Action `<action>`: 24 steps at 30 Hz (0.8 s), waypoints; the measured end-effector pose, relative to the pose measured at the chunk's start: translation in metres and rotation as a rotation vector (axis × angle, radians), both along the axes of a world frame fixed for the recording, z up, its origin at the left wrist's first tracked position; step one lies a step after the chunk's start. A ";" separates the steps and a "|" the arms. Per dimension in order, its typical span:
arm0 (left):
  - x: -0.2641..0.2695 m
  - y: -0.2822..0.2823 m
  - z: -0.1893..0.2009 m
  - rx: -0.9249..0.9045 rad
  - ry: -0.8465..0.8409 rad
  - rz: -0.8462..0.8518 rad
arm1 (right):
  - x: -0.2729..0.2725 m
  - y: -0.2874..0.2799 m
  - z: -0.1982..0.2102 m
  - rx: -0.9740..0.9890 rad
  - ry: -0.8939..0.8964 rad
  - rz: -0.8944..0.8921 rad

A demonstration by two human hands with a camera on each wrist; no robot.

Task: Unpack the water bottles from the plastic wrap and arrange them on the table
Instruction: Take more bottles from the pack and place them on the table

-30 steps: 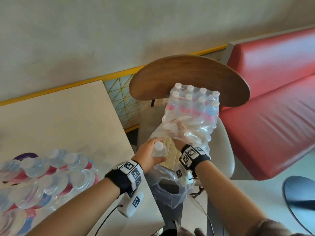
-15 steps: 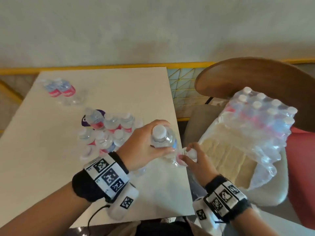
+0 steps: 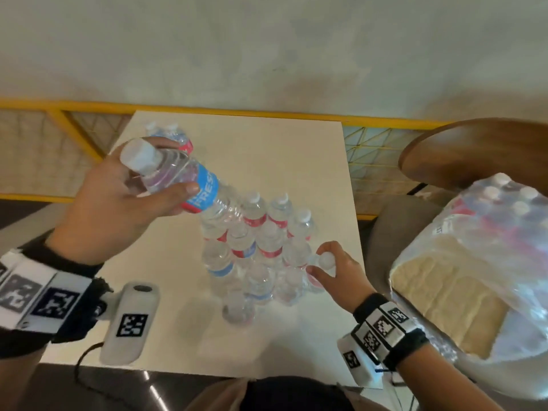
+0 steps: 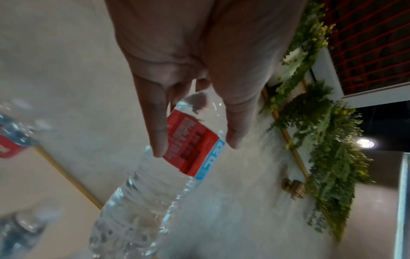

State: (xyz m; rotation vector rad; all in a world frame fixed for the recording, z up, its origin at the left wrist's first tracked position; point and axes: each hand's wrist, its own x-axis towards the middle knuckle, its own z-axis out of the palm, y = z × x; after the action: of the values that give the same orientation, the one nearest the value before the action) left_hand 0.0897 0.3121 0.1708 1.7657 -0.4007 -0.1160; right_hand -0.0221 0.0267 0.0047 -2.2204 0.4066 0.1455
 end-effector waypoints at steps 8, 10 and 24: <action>0.078 0.052 -0.040 0.149 0.045 0.087 | -0.001 -0.013 -0.015 0.132 0.219 -0.117; 0.098 0.061 -0.065 0.190 0.090 0.084 | -0.004 -0.013 -0.019 0.206 0.302 -0.090; 0.144 0.013 -0.187 0.532 0.189 -0.131 | -0.002 0.002 -0.073 0.543 0.345 -0.340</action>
State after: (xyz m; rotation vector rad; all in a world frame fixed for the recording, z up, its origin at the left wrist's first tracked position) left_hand 0.2338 0.3249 -0.0163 2.2252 -0.3681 -0.5180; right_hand -0.0242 0.0283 -0.0688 -1.5666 0.8196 0.4065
